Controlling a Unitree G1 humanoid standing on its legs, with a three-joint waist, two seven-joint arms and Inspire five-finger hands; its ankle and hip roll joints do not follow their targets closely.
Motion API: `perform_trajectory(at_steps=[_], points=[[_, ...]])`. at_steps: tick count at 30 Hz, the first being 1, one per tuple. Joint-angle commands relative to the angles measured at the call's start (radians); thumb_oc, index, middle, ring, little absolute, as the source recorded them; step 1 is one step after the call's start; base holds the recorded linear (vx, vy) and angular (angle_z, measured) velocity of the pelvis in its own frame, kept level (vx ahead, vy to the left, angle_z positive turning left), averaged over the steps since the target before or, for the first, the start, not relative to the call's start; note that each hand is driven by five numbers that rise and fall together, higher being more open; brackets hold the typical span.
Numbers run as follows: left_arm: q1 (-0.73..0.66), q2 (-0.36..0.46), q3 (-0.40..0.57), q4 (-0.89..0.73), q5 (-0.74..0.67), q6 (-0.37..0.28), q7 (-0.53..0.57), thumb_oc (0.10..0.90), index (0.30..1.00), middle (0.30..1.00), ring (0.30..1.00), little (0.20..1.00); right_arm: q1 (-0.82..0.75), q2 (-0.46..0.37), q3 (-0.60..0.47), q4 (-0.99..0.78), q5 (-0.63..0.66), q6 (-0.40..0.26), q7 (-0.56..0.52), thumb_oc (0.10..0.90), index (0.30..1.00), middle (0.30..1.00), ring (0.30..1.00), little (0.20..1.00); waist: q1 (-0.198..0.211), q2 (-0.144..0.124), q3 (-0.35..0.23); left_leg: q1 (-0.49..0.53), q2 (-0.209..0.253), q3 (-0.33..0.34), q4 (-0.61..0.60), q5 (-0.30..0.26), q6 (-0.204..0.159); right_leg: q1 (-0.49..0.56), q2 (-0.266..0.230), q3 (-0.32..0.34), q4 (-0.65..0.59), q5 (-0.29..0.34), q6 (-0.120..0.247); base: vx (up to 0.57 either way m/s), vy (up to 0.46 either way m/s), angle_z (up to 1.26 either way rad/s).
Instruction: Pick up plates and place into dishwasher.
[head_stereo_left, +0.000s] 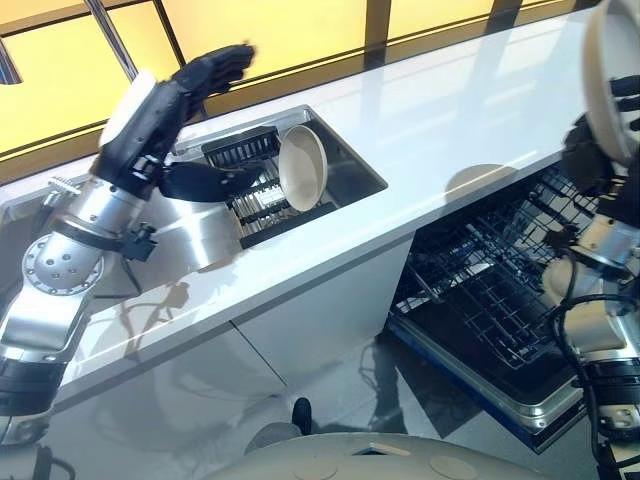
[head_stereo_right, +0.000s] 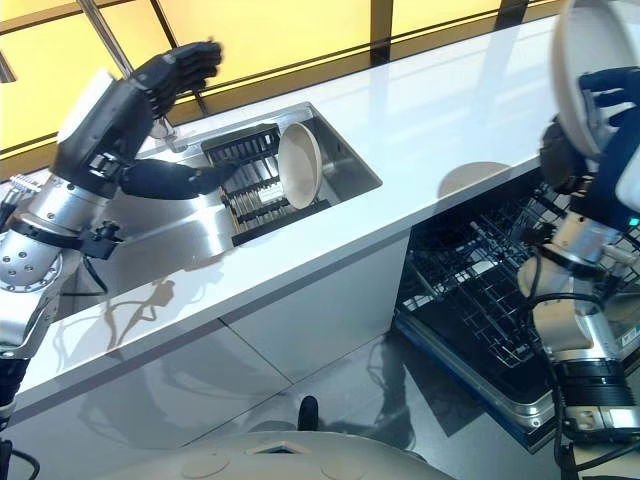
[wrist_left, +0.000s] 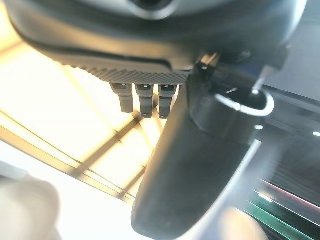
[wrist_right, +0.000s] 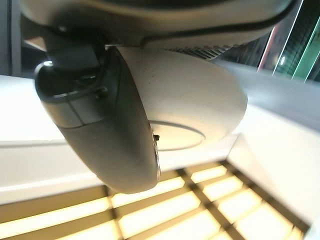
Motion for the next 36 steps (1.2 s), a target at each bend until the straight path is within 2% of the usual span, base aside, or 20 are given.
perform_trajectory(at_steps=[1, 7, 12, 17, 22, 28, 34, 36], points=[[-0.038, 0.054, 0.102, 0.046, 0.059, -0.068, 0.117, 0.800, 0.900, 0.900, 0.900, 0.900, -0.106, -0.119, -0.053, 0.049, 0.027, 0.015, -0.018, 0.100, 0.300, 0.300, 0.300, 0.200, 0.015, -0.039, -0.055, 0.107, -0.080, 0.031, 0.013, -0.227, 0.049, -0.146, 0.033, -0.006, 0.019, 0.087, 0.028, 0.06, -0.012, 0.11], [-0.035, 0.065, 0.122, 0.144, 0.100, -0.034, 0.171, 0.800, 0.900, 0.900, 0.900, 0.900, -0.028, -0.136, -0.112, 0.243, 0.158, 0.020, 0.037, 0.100, 0.300, 0.300, 0.300, 0.200, 0.006, -0.038, -0.048, 0.111, -0.076, 0.030, 0.013, -0.226, 0.048, -0.149, 0.030, -0.009, 0.046, 0.072, 0.026, 0.08, -0.026, 0.09], [-0.066, 0.077, 0.095, 0.213, 0.102, -0.013, 0.183, 0.800, 0.900, 0.900, 0.900, 0.900, -0.018, -0.117, -0.103, 0.430, 0.274, 0.040, 0.102, 0.100, 0.300, 0.300, 0.300, 0.200, 0.009, -0.034, -0.034, 0.117, -0.070, 0.024, 0.014, -0.225, 0.044, -0.146, 0.030, -0.023, 0.070, 0.055, 0.022, 0.12, -0.052, 0.06], [-0.082, 0.104, 0.082, 0.236, 0.092, 0.009, 0.177, 0.800, 0.900, 0.900, 0.900, 0.900, -0.013, -0.103, -0.076, 0.509, 0.365, 0.071, 0.156, 0.100, 0.300, 0.300, 0.300, 0.200, 0.021, -0.031, -0.014, 0.116, -0.062, 0.008, 0.025, -0.223, 0.039, -0.146, 0.024, -0.047, 0.099, 0.037, 0.016, 0.12, -0.075, 0.10], [-0.082, 0.115, 0.080, 0.242, 0.090, 0.017, 0.159, 0.800, 0.900, 0.900, 0.900, 0.900, -0.028, -0.092, -0.040, 0.555, 0.458, 0.081, 0.261, 0.100, 0.300, 0.300, 0.300, 0.200, 0.045, -0.030, 0.005, 0.107, -0.057, -0.017, 0.041, -0.220, 0.031, -0.144, 0.019, -0.082, 0.117, 0.024, 0.007, 0.11, -0.082, 0.19], [-0.078, 0.126, 0.076, 0.244, 0.081, 0.023, 0.148, 0.800, 0.900, 0.900, 0.900, 0.900, -0.064, -0.124, -0.006, 0.618, 0.448, 0.059, 0.363, 0.100, 0.300, 0.300, 0.300, 0.200, 0.070, -0.027, 0.016, 0.098, -0.056, -0.043, 0.042, -0.210, 0.016, -0.135, 0.017, -0.116, 0.113, 0.017, 0.000, 0.06, -0.045, 0.27], [-0.060, 0.108, 0.069, 0.236, 0.099, 0.031, 0.149, 0.800, 0.900, 0.900, 0.900, 0.900, -0.108, -0.184, 0.060, 0.603, 0.375, 0.108, 0.455, 0.100, 0.300, 0.300, 0.300, 0.200, 0.084, -0.029, 0.028, 0.092, -0.055, -0.056, 0.038, -0.198, 0.004, -0.130, 0.020, -0.133, 0.107, 0.014, -0.006, 0.05, -0.026, 0.23], [-0.063, 0.106, 0.064, 0.247, 0.097, 0.029, 0.144, 0.800, 0.900, 0.900, 0.900, 0.900, -0.132, -0.201, 0.084, 0.630, 0.381, 0.139, 0.525, 0.100, 0.300, 0.300, 0.300, 0.200, 0.086, -0.031, 0.029, 0.090, -0.053, -0.057, 0.035, -0.193, -0.001, -0.127, 0.022, -0.136, 0.105, 0.012, -0.008, 0.04, -0.013, 0.14]])
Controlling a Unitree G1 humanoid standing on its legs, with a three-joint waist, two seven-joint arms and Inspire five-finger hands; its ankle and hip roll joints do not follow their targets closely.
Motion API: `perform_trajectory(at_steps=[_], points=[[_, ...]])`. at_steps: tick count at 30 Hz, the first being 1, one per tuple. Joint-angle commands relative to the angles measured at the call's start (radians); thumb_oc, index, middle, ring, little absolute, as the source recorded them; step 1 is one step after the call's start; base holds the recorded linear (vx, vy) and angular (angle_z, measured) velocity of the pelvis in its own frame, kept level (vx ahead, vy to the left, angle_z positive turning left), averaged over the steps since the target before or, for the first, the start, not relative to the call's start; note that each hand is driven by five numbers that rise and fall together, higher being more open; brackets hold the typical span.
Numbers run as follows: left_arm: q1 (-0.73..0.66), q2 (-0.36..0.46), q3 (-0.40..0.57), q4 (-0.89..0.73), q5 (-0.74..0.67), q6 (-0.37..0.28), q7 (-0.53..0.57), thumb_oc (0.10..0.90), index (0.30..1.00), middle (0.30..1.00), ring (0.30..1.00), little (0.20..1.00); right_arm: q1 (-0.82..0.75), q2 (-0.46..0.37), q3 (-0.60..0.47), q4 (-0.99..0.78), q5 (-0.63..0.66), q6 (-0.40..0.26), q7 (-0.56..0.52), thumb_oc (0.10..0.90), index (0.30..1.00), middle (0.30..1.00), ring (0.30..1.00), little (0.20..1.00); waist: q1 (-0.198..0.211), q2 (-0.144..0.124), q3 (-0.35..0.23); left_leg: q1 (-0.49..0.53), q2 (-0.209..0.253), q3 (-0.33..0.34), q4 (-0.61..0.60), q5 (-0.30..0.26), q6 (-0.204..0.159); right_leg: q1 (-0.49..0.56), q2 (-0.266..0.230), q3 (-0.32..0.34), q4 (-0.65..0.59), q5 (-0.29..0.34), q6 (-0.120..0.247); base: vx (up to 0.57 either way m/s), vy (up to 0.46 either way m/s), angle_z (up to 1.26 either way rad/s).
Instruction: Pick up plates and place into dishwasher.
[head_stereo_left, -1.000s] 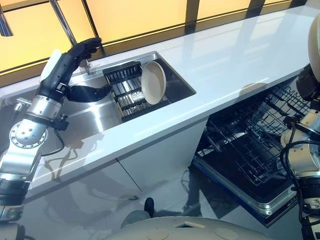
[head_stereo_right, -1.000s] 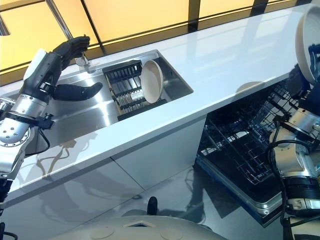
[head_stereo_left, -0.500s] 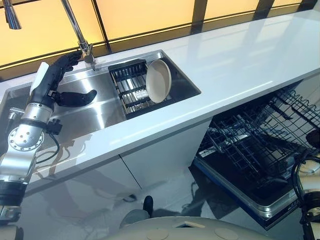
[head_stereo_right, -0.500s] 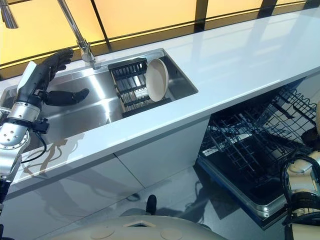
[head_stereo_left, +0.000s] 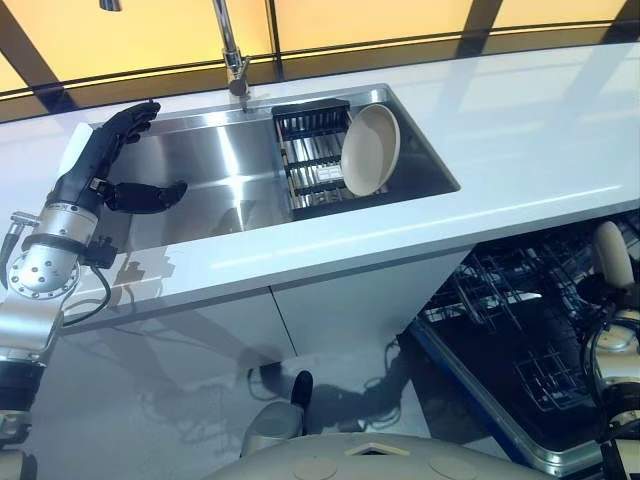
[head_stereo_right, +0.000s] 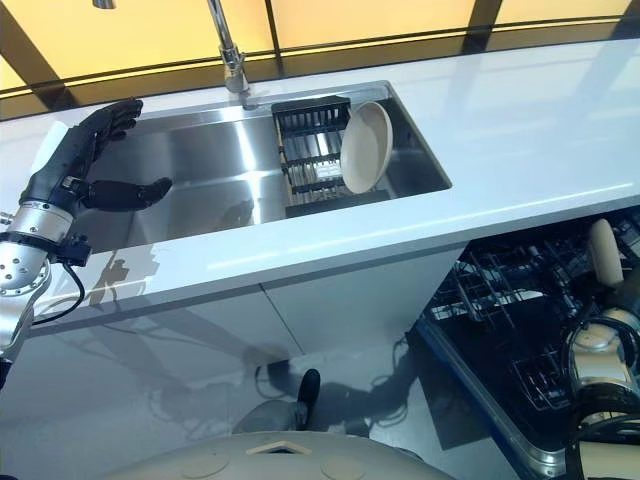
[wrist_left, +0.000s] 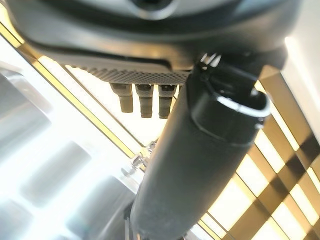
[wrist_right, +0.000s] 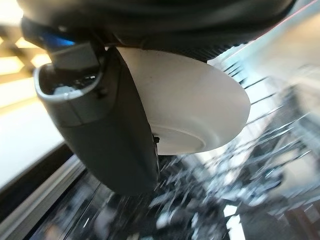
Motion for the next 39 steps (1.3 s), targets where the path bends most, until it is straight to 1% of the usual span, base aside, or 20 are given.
perform_trajectory(at_steps=[1, 3, 4, 5, 9, 11, 15, 17, 20, 23, 24, 26, 27, 30, 33, 35, 39], points=[[-0.084, 0.059, 0.064, -0.004, 0.013, -0.046, 0.030, 0.800, 0.900, 0.900, 0.900, 0.900, -0.134, -0.183, 0.058, -0.066, -0.059, -0.035, 0.059, 0.100, 0.300, 0.300, 0.300, 0.200, 0.013, -0.005, -0.038, 0.135, -0.015, 0.057, 0.035, -0.243, -0.013, -0.171, 0.013, 0.031, 0.104, 0.033, -0.012, 0.04, -0.016, 0.12], [-0.092, 0.059, 0.056, -0.003, 0.009, -0.043, 0.024, 0.800, 0.900, 0.900, 0.900, 0.900, -0.151, -0.188, 0.079, -0.014, -0.066, 0.014, 0.126, 0.100, 0.300, 0.300, 0.300, 0.200, 0.016, -0.005, -0.035, 0.132, -0.012, 0.056, 0.036, -0.239, -0.017, -0.171, 0.014, 0.030, 0.105, 0.031, -0.014, 0.02, -0.016, 0.08], [-0.094, 0.060, 0.055, -0.004, 0.007, -0.042, 0.022, 0.800, 0.900, 0.900, 0.900, 0.900, -0.154, -0.189, 0.083, -0.005, -0.066, 0.020, 0.137, 0.100, 0.300, 0.300, 0.300, 0.200, 0.017, -0.005, -0.034, 0.131, -0.012, 0.056, 0.036, -0.237, -0.018, -0.171, 0.014, 0.030, 0.105, 0.031, -0.014, 0.01, -0.018, 0.06], [-0.095, 0.061, 0.053, -0.008, 0.006, -0.040, 0.019, 0.800, 0.900, 0.900, 0.900, 0.900, -0.157, -0.191, 0.087, 0.009, -0.059, 0.043, 0.157, 0.100, 0.300, 0.300, 0.300, 0.200, 0.018, -0.006, -0.032, 0.129, -0.011, 0.055, 0.037, -0.235, -0.019, -0.171, 0.014, 0.029, 0.105, 0.031, -0.015, 0.01, -0.019, 0.07], [-0.107, 0.057, 0.039, -0.012, 0.012, -0.038, 0.007, 0.800, 0.900, 0.900, 0.900, 0.900, -0.168, -0.180, 0.084, 0.130, -0.034, 0.094, 0.219, 0.100, 0.300, 0.300, 0.300, 0.200, 0.024, -0.006, -0.023, 0.129, -0.009, 0.053, 0.040, -0.229, -0.023, -0.161, 0.019, 0.030, 0.101, 0.031, -0.018, 0.01, -0.023, 0.15], [-0.107, 0.058, 0.035, -0.015, 0.011, -0.037, 0.005, 0.800, 0.900, 0.900, 0.900, 0.900, -0.168, -0.172, 0.082, 0.160, -0.013, 0.127, 0.234, 0.100, 0.300, 0.300, 0.300, 0.200, 0.026, -0.005, -0.021, 0.129, -0.007, 0.054, 0.041, -0.227, -0.026, -0.157, 0.020, 0.030, 0.098, 0.032, -0.019, 0.00, -0.017, 0.10], [-0.112, 0.055, 0.027, -0.018, 0.013, -0.033, 0.002, 0.800, 0.900, 0.900, 0.900, 0.900, -0.168, -0.162, 0.076, 0.202, -0.040, 0.147, 0.238, 0.100, 0.300, 0.300, 0.300, 0.200, 0.026, -0.003, -0.016, 0.130, -0.005, 0.058, 0.045, -0.227, -0.028, -0.151, 0.022, 0.033, 0.093, 0.034, -0.018, 0.00, 0.000, 0.00], [-0.110, 0.053, 0.022, -0.018, 0.018, -0.033, 0.002, 0.800, 0.900, 0.900, 0.900, 0.900, -0.166, -0.173, 0.078, 0.200, -0.072, 0.157, 0.233, 0.100, 0.300, 0.300, 0.300, 0.200, 0.025, -0.002, -0.014, 0.133, -0.006, 0.060, 0.045, -0.226, -0.029, -0.147, 0.024, 0.036, 0.088, 0.038, -0.017, 0.00, 0.000, 0.00], [-0.100, 0.050, 0.020, -0.020, 0.028, -0.036, 0.006, 0.800, 0.900, 0.900, 0.900, 0.900, -0.157, -0.183, 0.078, 0.185, -0.109, 0.151, 0.232, 0.100, 0.300, 0.300, 0.300, 0.200, 0.023, -0.001, -0.009, 0.133, -0.007, 0.064, 0.047, -0.225, -0.030, -0.145, 0.023, 0.040, 0.082, 0.042, -0.014, -0.01, -0.022, -0.05], [-0.100, 0.052, 0.016, -0.022, 0.034, -0.037, 0.009, 0.800, 0.900, 0.900, 0.900, 0.900, -0.161, -0.197, 0.089, 0.167, -0.130, 0.150, 0.207, 0.100, 0.300, 0.300, 0.300, 0.200, 0.023, 0.002, -0.001, 0.130, -0.008, 0.069, 0.048, -0.222, -0.030, -0.146, 0.021, 0.041, 0.078, 0.049, -0.009, -0.04, -0.042, -0.07], [-0.105, 0.055, 0.010, -0.019, 0.036, -0.041, 0.009, 0.800, 0.900, 0.900, 0.900, 0.900, -0.169, -0.208, 0.095, 0.163, -0.140, 0.150, 0.202, 0.141, 0.335, 0.335, 0.335, 0.241, 0.021, 0.004, 0.002, 0.126, -0.008, 0.072, 0.048, -0.221, -0.031, -0.149, 0.020, 0.042, 0.072, 0.055, -0.006, -0.07, -0.051, -0.05], [-0.113, 0.057, 0.001, -0.016, 0.037, -0.043, 0.011, 0.800, 0.900, 0.900, 0.900, 0.900, -0.182, -0.219, 0.103, 0.163, -0.139, 0.148, 0.194, 0.569, 0.702, 0.702, 0.702, 0.669, 0.019, 0.005, 0.006, 0.122, -0.008, 0.076, 0.047, -0.219, -0.031, -0.152, 0.019, 0.045, 0.067, 0.060, -0.003, -0.06, -0.036, -0.08], [-0.120, 0.058, -0.004, -0.014, 0.036, -0.042, 0.011, 0.800, 0.900, 0.900, 0.900, 0.900, -0.191, -0.222, 0.109, 0.160, -0.141, 0.147, 0.193, 0.800, 0.900, 0.900, 0.900, 0.900, 0.018, 0.007, 0.008, 0.121, -0.007, 0.077, 0.045, -0.217, -0.032, -0.153, 0.018, 0.047, 0.063, 0.063, -0.002, -0.06, -0.028, -0.08], [-0.127, 0.057, -0.008, -0.014, 0.036, -0.040, 0.009, 0.800, 0.900, 0.900, 0.900, 0.900, -0.208, -0.233, 0.122, 0.141, -0.169, 0.132, 0.206, 0.800, 0.900, 0.900, 0.900, 0.900, 0.013, 0.011, 0.011, 0.120, -0.006, 0.080, 0.038, -0.212, -0.034, -0.154, 0.019, 0.052, 0.053, 0.070, 0.002, -0.05, -0.015, -0.02], [-0.127, 0.051, -0.012, -0.012, 0.040, -0.035, 0.013, 0.800, 0.900, 0.900, 0.900, 0.900, -0.220, -0.233, 0.142, 0.098, -0.183, 0.135, 0.200, 0.800, 0.900, 0.900, 0.900, 0.900, 0.006, 0.014, 0.011, 0.124, -0.005, 0.089, 0.034, -0.211, -0.037, -0.148, 0.020, 0.058, 0.040, 0.075, 0.005, -0.03, -0.003, -0.07], [-0.126, 0.048, -0.013, -0.011, 0.040, -0.033, 0.018, 0.800, 0.900, 0.900, 0.900, 0.900, -0.224, -0.231, 0.148, 0.076, -0.192, 0.143, 0.200, 0.800, 0.900, 0.900, 0.900, 0.900, 0.004, 0.013, 0.010, 0.125, -0.003, 0.094, 0.034, -0.212, -0.037, -0.147, 0.021, 0.060, 0.035, 0.077, 0.006, -0.03, -0.002, -0.14], [-0.110, 0.035, -0.001, -0.013, 0.041, -0.026, 0.023, 0.800, 0.900, 0.900, 0.900, 0.900, -0.212, -0.231, 0.140, 0.027, -0.203, 0.129, 0.202, 0.800, 0.900, 0.900, 0.900, 0.900, -0.003, 0.010, 0.004, 0.129, -0.002, 0.105, 0.032, -0.212, -0.038, -0.144, 0.023, 0.067, 0.027, 0.081, 0.010, -0.02, 0.006, -0.12]])
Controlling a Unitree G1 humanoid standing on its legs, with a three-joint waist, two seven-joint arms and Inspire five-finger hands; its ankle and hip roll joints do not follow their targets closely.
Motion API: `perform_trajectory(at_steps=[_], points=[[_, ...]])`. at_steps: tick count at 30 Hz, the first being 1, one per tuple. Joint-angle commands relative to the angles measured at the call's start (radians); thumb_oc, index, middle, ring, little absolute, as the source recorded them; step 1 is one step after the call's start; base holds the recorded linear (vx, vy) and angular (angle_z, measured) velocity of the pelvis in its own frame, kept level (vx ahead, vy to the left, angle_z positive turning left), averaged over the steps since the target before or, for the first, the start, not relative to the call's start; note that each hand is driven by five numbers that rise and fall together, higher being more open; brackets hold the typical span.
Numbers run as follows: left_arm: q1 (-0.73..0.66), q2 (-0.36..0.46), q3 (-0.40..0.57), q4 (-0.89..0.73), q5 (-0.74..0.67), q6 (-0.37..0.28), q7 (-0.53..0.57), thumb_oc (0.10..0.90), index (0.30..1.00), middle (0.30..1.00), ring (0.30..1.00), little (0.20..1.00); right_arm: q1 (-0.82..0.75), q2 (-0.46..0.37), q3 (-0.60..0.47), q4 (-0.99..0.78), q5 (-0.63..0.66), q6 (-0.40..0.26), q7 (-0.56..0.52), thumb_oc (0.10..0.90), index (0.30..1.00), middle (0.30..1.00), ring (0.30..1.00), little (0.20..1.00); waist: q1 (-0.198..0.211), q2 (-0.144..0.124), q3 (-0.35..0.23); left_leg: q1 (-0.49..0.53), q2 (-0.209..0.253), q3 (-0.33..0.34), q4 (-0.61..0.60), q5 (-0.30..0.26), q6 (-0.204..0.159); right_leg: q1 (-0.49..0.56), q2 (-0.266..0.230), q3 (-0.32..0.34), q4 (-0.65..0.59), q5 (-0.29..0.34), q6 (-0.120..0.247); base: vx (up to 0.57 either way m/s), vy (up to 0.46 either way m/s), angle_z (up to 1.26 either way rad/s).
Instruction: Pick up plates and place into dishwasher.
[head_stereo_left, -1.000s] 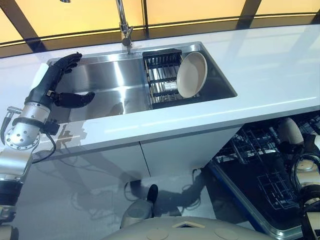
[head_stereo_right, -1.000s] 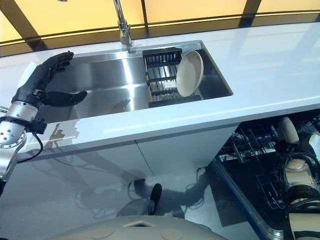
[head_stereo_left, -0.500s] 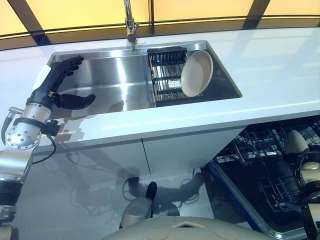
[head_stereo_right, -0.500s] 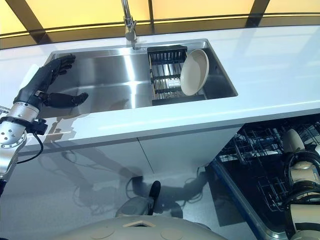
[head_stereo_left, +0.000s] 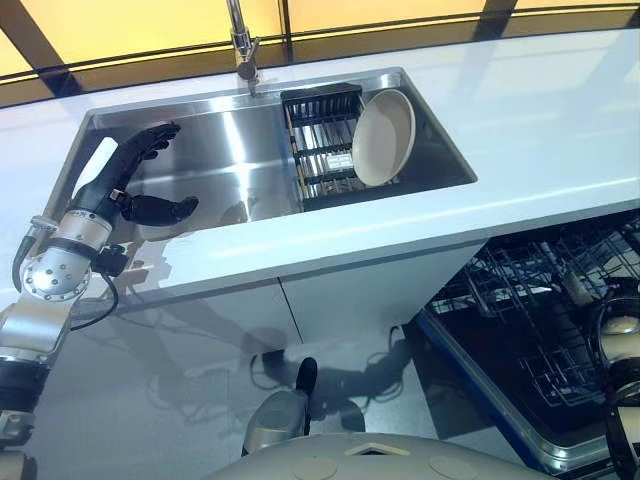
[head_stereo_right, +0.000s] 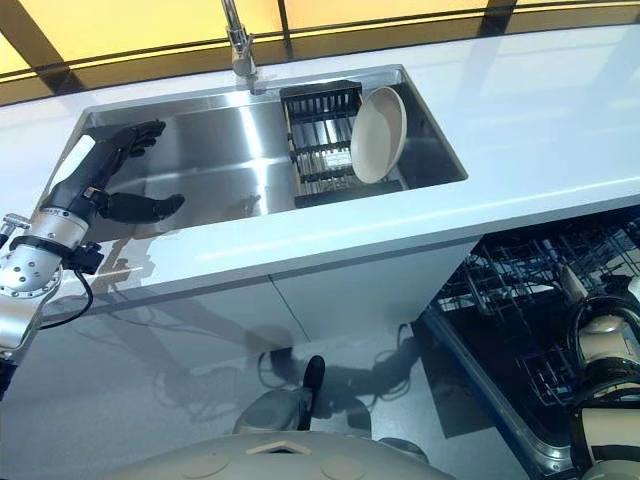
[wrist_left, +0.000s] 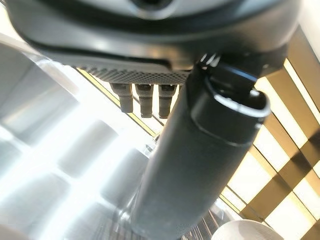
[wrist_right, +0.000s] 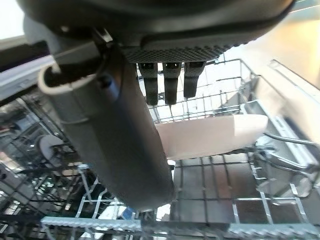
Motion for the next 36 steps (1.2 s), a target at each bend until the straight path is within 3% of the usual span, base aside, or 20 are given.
perform_trajectory(at_steps=[1, 14, 17, 23, 29, 36], points=[[-0.106, 0.025, 0.058, -0.018, 0.005, -0.050, 0.053, 0.800, 0.900, 0.900, 0.900, 0.900, -0.081, -0.170, 0.077, -0.122, -0.068, -0.040, -0.053, 0.800, 0.900, 0.900, 0.900, 0.900, -0.006, -0.006, -0.059, 0.114, -0.012, 0.064, 0.032, -0.222, -0.039, -0.143, 0.030, 0.002, 0.006, 0.089, 0.010, -0.02, 0.006, -0.15], [-0.071, -0.018, 0.069, -0.032, 0.010, -0.059, 0.035, 0.800, 0.900, 0.900, 0.900, 0.900, -0.029, -0.165, 0.037, -0.204, -0.039, -0.106, -0.028, 0.800, 0.900, 0.900, 0.900, 0.900, -0.029, -0.022, -0.078, 0.152, -0.018, 0.093, 0.015, -0.241, -0.028, -0.133, 0.028, 0.020, -0.013, 0.106, 0.025, -0.03, 0.028, -0.12], [-0.068, -0.024, 0.074, -0.039, 0.015, -0.063, 0.034, 0.800, 0.900, 0.900, 0.900, 0.900, -0.019, -0.151, 0.026, -0.251, 0.017, -0.135, -0.016, 0.800, 0.900, 0.900, 0.900, 0.900, -0.033, -0.025, -0.082, 0.158, -0.019, 0.101, 0.014, -0.247, -0.026, -0.134, 0.024, 0.021, -0.015, 0.109, 0.029, -0.06, 0.052, -0.19], [-0.089, -0.034, 0.091, -0.026, 0.030, -0.078, 0.014, 0.800, 0.900, 0.900, 0.900, 0.900, 0.038, -0.080, -0.035, -0.414, 0.186, -0.246, 0.122, 0.800, 0.900, 0.900, 0.900, 0.900, -0.062, -0.032, -0.102, 0.176, -0.024, 0.130, 0.017, -0.270, -0.016, -0.139, 0.012, 0.036, -0.012, 0.111, 0.038, -0.07, 0.075, -0.17], [-0.145, -0.042, 0.085, 0.005, 0.051, -0.082, 0.007, 0.800, 0.900, 0.900, 0.900, 0.900, 0.091, 0.011, -0.076, -0.525, 0.355, -0.312, 0.239, 0.800, 0.900, 0.900, 0.900, 0.900, -0.100, -0.038, -0.116, 0.187, -0.030, 0.162, 0.026, -0.290, -0.003, -0.147, 0.005, 0.068, -0.008, 0.118, 0.044, -0.07, 0.072, -0.18], [-0.192, -0.016, 0.074, 0.063, 0.143, -0.081, 0.033, 0.800, 0.900, 0.900, 0.900, 0.900, 0.123, 0.081, -0.132, -0.600, 0.565, -0.371, 0.255, 0.800, 0.900, 0.900, 0.900, 0.900, -0.139, -0.035, -0.127, 0.190, -0.032, 0.198, 0.029, -0.301, 0.002, -0.162, 0.004, 0.098, -0.012, 0.130, 0.051, -0.06, 0.059, -0.20]])
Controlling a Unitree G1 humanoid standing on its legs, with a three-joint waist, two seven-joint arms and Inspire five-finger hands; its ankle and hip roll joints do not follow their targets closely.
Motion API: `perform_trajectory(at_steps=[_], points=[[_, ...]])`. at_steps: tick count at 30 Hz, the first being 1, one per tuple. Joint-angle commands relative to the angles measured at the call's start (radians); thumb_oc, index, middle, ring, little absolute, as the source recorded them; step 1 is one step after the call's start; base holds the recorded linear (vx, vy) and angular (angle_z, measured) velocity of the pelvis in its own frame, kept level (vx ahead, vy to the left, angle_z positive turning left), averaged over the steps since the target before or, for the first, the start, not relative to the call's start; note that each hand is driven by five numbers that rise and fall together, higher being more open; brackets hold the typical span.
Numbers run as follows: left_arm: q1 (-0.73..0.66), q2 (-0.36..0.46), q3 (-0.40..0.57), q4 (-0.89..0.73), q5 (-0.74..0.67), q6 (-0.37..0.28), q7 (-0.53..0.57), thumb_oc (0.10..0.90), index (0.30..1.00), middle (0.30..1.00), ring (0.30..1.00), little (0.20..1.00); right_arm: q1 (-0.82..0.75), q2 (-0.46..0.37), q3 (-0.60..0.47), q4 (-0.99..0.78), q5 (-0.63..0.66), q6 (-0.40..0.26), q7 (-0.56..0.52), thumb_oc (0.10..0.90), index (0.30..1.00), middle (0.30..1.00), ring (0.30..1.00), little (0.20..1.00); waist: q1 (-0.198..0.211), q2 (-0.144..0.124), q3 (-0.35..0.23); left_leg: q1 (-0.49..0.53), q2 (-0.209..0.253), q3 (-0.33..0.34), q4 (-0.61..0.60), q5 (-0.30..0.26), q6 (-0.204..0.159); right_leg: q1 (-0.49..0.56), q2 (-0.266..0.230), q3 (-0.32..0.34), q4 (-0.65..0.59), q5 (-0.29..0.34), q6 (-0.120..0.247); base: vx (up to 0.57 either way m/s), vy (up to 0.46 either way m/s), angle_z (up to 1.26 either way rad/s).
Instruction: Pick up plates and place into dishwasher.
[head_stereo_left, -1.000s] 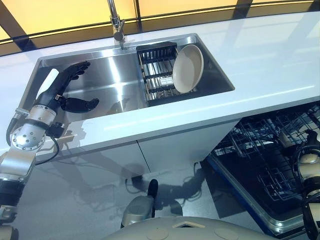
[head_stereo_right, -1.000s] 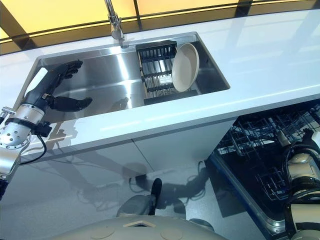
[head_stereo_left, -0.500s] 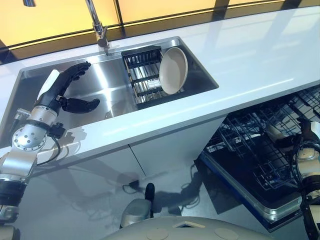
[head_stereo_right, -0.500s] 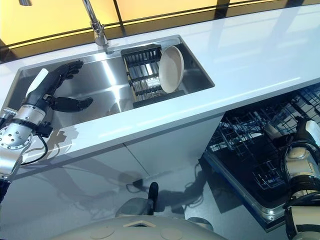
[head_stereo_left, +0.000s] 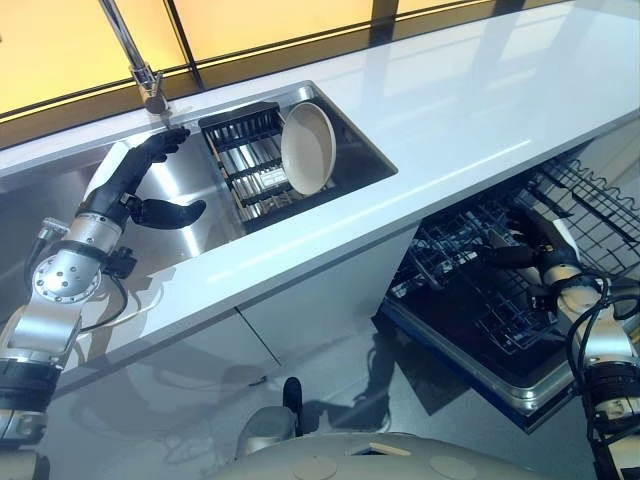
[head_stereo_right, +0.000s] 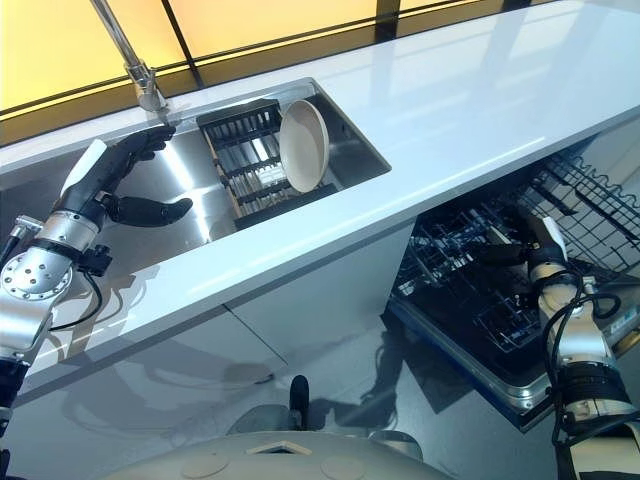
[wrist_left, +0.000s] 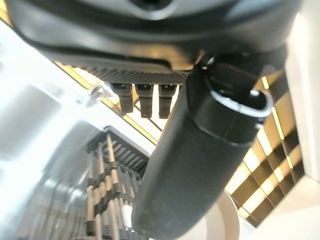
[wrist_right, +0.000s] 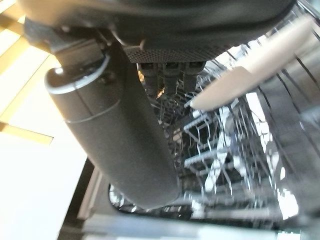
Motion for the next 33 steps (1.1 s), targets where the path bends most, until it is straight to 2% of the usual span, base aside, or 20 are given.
perform_trajectory(at_steps=[1, 4, 6, 8, 10, 12, 15, 17, 19, 23, 26, 33], points=[[-0.175, 0.047, 0.059, 0.082, 0.076, -0.075, 0.071, 0.800, 0.900, 0.900, 0.900, 0.900, -0.031, -0.042, -0.090, -0.118, 0.166, -0.173, -0.039, 0.800, 0.900, 0.900, 0.900, 0.900, -0.032, 0.009, -0.122, 0.098, -0.052, 0.023, 0.031, -0.242, -0.007, -0.161, 0.047, -0.032, -0.014, 0.106, 0.030, -0.04, 0.058, -0.20], [-0.229, 0.103, 0.040, 0.137, 0.148, -0.052, 0.098, 0.800, 0.900, 0.900, 0.900, 0.900, 0.011, 0.019, -0.124, -0.159, 0.252, -0.236, -0.040, 0.800, 0.900, 0.900, 0.900, 0.900, -0.061, 0.016, -0.128, 0.094, -0.053, 0.046, 0.040, -0.251, -0.001, -0.176, 0.048, -0.010, -0.012, 0.111, 0.034, -0.04, 0.076, -0.24], [-0.261, 0.136, 0.037, 0.159, 0.151, -0.025, 0.104, 0.800, 0.900, 0.900, 0.900, 0.900, 0.041, 0.055, -0.134, -0.198, 0.295, -0.263, -0.009, 0.800, 0.900, 0.900, 0.900, 0.900, -0.077, 0.021, -0.130, 0.089, -0.053, 0.058, 0.046, -0.256, 0.004, -0.186, 0.048, 0.004, -0.010, 0.113, 0.034, -0.03, 0.082, -0.33], [-0.302, 0.174, 0.031, 0.191, 0.175, 0.000, 0.116, 0.800, 0.900, 0.900, 0.900, 0.900, 0.071, 0.097, -0.135, -0.235, 0.371, -0.279, 0.066, 0.800, 0.900, 0.900, 0.900, 0.900, -0.099, 0.029, -0.132, 0.084, -0.055, 0.070, 0.053, -0.261, 0.010, -0.195, 0.049, 0.023, -0.008, 0.115, 0.034, -0.03, 0.088, -0.32], [-0.345, 0.209, 0.018, 0.225, 0.203, 0.017, 0.123, 0.800, 0.900, 0.900, 0.900, 0.900, 0.108, 0.149, -0.128, -0.266, 0.432, -0.253, 0.187, 0.800, 0.900, 0.900, 0.900, 0.900, -0.118, 0.035, -0.133, 0.079, -0.058, 0.081, 0.059, -0.265, 0.015, -0.205, 0.050, 0.038, -0.005, 0.117, 0.034, -0.02, 0.078, -0.28], [-0.392, 0.241, -0.002, 0.263, 0.223, 0.031, 0.124, 0.800, 0.900, 0.900, 0.900, 0.900, 0.147, 0.179, -0.103, -0.281, 0.417, -0.205, 0.316, 0.800, 0.900, 0.900, 0.900, 0.900, -0.137, 0.040, -0.134, 0.072, -0.061, 0.093, 0.065, -0.268, 0.020, -0.217, 0.048, 0.049, 0.000, 0.119, 0.036, -0.02, 0.066, -0.22], [-0.487, 0.297, -0.083, 0.319, 0.239, 0.058, 0.130, 0.800, 0.900, 0.900, 0.900, 0.900, 0.196, 0.155, -0.030, -0.258, 0.369, -0.153, 0.453, 0.800, 0.900, 0.900, 0.900, 0.900, -0.157, 0.044, -0.135, 0.066, -0.065, 0.103, 0.069, -0.269, 0.023, -0.230, 0.046, 0.059, 0.005, 0.124, 0.041, -0.01, 0.050, -0.17], [-0.559, 0.325, -0.154, 0.361, 0.235, 0.067, 0.134, 0.800, 0.900, 0.900, 0.900, 0.900, 0.217, 0.125, 0.024, -0.220, 0.345, -0.156, 0.530, 0.800, 0.900, 0.900, 0.900, 0.900, -0.162, 0.044, -0.136, 0.062, -0.066, 0.110, 0.074, -0.270, 0.024, -0.238, 0.042, 0.060, 0.010, 0.125, 0.044, -0.01, 0.039, -0.20], [-0.656, 0.348, -0.255, 0.407, 0.249, 0.083, 0.137, 0.800, 0.900, 0.900, 0.900, 0.900, 0.233, 0.099, 0.101, -0.186, 0.328, -0.132, 0.595, 0.800, 0.900, 0.900, 0.900, 0.900, -0.169, 0.045, -0.136, 0.060, -0.067, 0.118, 0.079, -0.273, 0.026, -0.245, 0.038, 0.060, 0.018, 0.126, 0.048, 0.00, 0.032, -0.31], [-0.816, 0.355, -0.430, 0.457, 0.285, 0.122, 0.129, 0.800, 0.900, 0.900, 0.900, 0.900, 0.232, 0.075, 0.239, -0.161, 0.272, -0.125, 0.620, 0.800, 0.900, 0.900, 0.900, 0.900, -0.169, 0.043, -0.131, 0.054, -0.069, 0.124, 0.092, -0.279, 0.030, -0.256, 0.030, 0.059, 0.034, 0.126, 0.053, 0.01, 0.015, -0.07], [-0.875, 0.358, -0.507, 0.464, 0.302, 0.144, 0.123, 0.800, 0.900, 0.900, 0.900, 0.900, 0.228, 0.072, 0.316, -0.154, 0.221, -0.123, 0.612, 0.800, 0.900, 0.900, 0.900, 0.900, -0.167, 0.041, -0.127, 0.051, -0.073, 0.124, 0.101, -0.285, 0.034, -0.262, 0.027, 0.064, 0.044, 0.126, 0.055, 0.03, 0.018, -0.17], [-0.923, 0.341, -0.591, 0.456, 0.370, 0.172, 0.059, 0.800, 0.900, 0.900, 0.900, 0.900, 0.230, 0.096, 0.413, -0.133, 0.110, -0.123, 0.484, 0.800, 0.900, 0.900, 0.900, 0.900, -0.167, 0.038, -0.113, 0.043, -0.078, 0.122, 0.125, -0.298, 0.043, -0.274, 0.021, 0.075, 0.066, 0.125, 0.061, 0.04, 0.026, -0.06]])
